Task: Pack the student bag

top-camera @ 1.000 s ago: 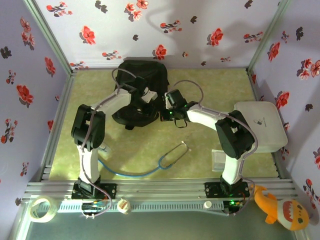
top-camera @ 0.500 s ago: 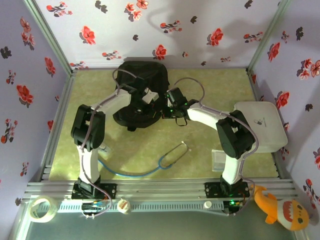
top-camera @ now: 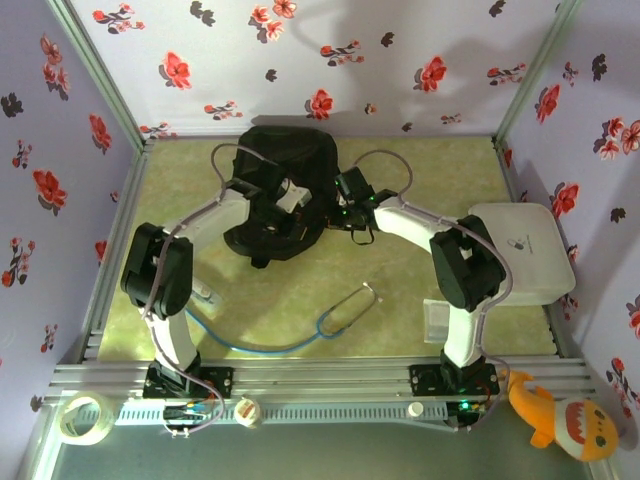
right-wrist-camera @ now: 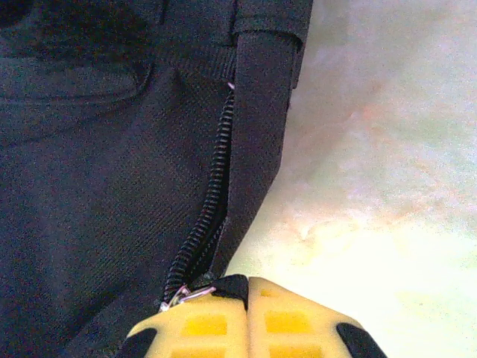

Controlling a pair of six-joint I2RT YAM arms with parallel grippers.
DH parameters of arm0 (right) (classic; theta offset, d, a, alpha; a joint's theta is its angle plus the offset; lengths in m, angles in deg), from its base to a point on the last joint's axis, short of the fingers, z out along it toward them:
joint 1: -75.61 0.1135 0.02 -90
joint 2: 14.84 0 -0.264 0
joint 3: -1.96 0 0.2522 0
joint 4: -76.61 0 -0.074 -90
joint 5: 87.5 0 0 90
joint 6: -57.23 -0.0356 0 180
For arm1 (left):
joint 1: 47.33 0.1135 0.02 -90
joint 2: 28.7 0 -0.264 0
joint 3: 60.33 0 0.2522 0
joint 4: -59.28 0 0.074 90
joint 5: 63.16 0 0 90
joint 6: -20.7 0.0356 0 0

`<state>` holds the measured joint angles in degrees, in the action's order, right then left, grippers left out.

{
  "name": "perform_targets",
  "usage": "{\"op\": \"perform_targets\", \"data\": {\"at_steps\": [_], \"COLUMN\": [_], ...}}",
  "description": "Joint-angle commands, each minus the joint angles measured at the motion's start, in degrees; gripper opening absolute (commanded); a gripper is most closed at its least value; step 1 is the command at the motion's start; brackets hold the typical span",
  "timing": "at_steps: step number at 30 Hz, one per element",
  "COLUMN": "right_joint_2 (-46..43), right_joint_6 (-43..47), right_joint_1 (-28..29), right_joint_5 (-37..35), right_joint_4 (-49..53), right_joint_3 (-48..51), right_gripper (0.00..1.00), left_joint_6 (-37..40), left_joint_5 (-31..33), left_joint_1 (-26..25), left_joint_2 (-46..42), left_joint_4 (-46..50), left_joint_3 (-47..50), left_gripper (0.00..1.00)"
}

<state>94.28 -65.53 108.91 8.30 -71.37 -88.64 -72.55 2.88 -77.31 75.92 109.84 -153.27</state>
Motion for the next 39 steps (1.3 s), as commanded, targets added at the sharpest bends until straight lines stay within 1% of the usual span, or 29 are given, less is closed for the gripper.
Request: {"op": "perform_targets", "data": {"at_steps": [1,6,9,11,14,18,20,21,24,29,32,34,37,38,39], "right_joint_2": [1.49,1.48,0.59,-0.69,-2.77,-3.71,-4.37,-4.83,-6.38,-8.65,-10.0,-10.87,-11.67,-11.7,-11.58], "right_joint_6": [-3.41,-2.71,-0.09,1.21,4.02,7.97,9.69,10.57,12.41,12.54,12.01,12.01,12.79,12.97,13.03], "right_joint_1": [-4.62,-5.36,-5.35,-5.34,-5.35,-5.35,-5.35,-5.44,-5.44,-5.44,-5.44,-5.43,-5.51,-5.53,-5.54], "right_joint_5": [-8.31,-8.37,-6.02,-5.36,-3.7,2.4,4.7,6.04,11.89,21.67,25.12,25.05,21.48,19.53,17.22], "right_joint_4": [0.54,2.55,2.7,2.74,1.13,0.04,-0.81,-1.4,-3.28,-8.0,-10.17,-10.36,-8.41,-7.58,-6.61], "right_joint_3": [-2.33,-4.36,-4.32,-3.38,-0.8,1.18,2.5,3.35,4.94,9.22,11.68,12.77,13.51,13.47,13.4], "right_gripper": [0.0,0.0,0.0,0.0,0.05,0.07,0.03,0.0,0.0,0.0,0.0,0.0,0.0,0.02,0.06], "left_joint_6": [-0.12,0.94,0.04,-0.24,-1.09,-1.92,-2.43,-2.84,-5.36,-9.78,-11.25,-11.43,-11.96,-12.11,-12.51], "left_joint_5": [-1.39,-1.24,0.79,1.03,0.95,0.77,0.68,0.69,0.73,0.61,-0.48,-0.15,1.71,1.94,2.29], "left_joint_1": [-1.39,-3.41,-3.78,-3.77,-3.88,-4.1,-4.5,-4.78,-5.1,-5.1,-5.17,-5.18,-5.18,-5.14,-5.18], "left_joint_2": [-4.11,-5.64,-6.25,-6.16,-5.51,-5.29,-5.77,-5.96,-5.93,-3.72,-1.11,0.62,2.86,3.61,4.48], "left_joint_4": [11.29,13.38,12.64,12.43,11.42,9.96,8.64,7.8,4.1,-1.92,-3.21,-3.02,-3.05,-3.0,-3.06], "left_joint_3": [2.27,2.66,3.23,3.11,2.93,1.62,0.69,0.21,-0.45,-0.11,-0.72,-1.39,-2.22,-2.62,-3.09], "left_gripper": [0.0,0.0,0.0,0.0,0.0,0.0,0.06,0.12,0.28,0.46,0.5,0.51,0.51,0.52,0.51]}}
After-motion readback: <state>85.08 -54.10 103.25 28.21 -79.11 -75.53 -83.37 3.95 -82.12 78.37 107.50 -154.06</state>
